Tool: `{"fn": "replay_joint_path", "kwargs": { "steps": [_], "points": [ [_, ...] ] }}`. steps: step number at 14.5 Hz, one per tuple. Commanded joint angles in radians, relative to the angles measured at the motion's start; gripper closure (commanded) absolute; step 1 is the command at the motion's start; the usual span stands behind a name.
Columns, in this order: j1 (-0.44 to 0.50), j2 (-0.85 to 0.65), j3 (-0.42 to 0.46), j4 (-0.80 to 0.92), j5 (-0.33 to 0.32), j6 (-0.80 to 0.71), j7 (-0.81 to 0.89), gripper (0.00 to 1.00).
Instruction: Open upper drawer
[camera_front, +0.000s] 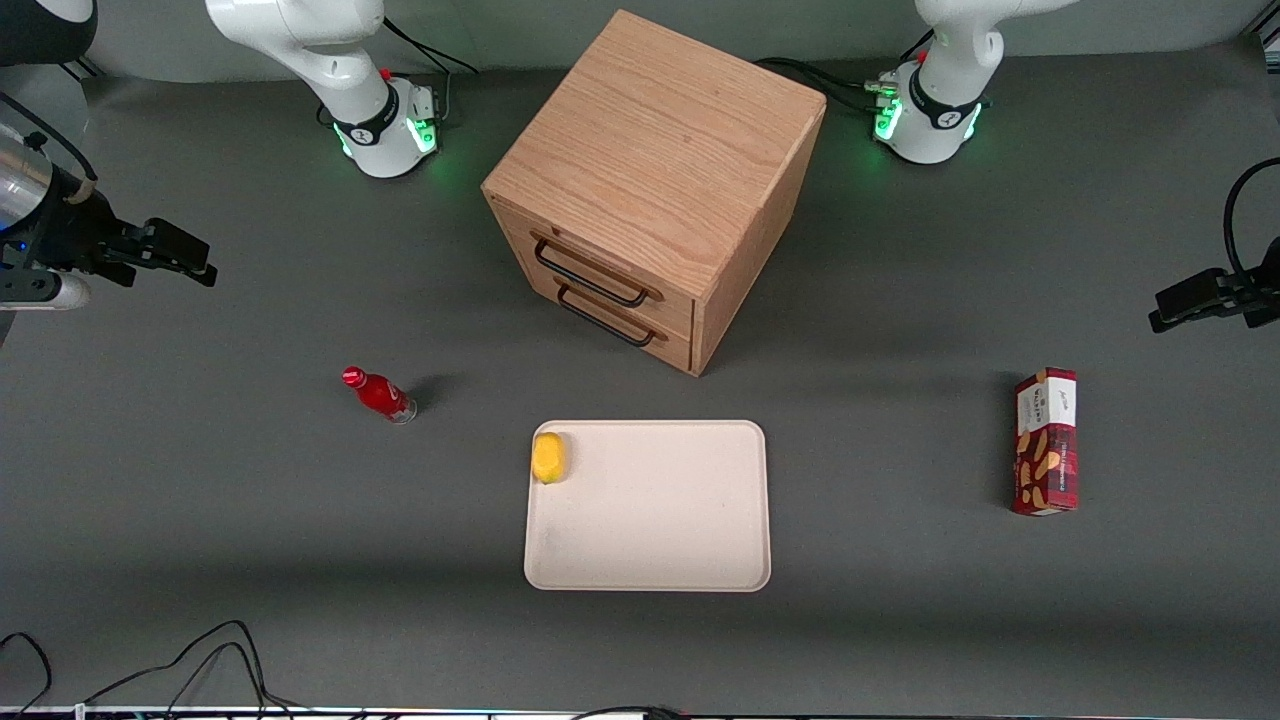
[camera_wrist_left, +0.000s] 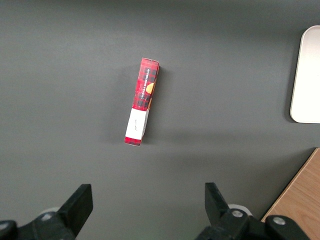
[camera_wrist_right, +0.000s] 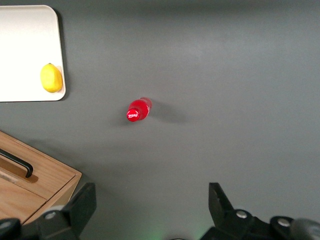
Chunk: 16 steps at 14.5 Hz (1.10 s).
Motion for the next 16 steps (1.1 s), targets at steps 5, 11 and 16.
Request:
{"fn": "replay_joint_path", "kwargs": {
  "steps": [5,11,16],
  "points": [
    [0.018,0.001,0.034,0.048,-0.017,-0.008,0.0,0.0],
    [0.022,0.059,0.195,0.12,-0.002,0.03,0.018,0.0],
    [0.029,0.127,0.348,0.125,-0.002,0.093,0.002,0.0]
  ]
}}
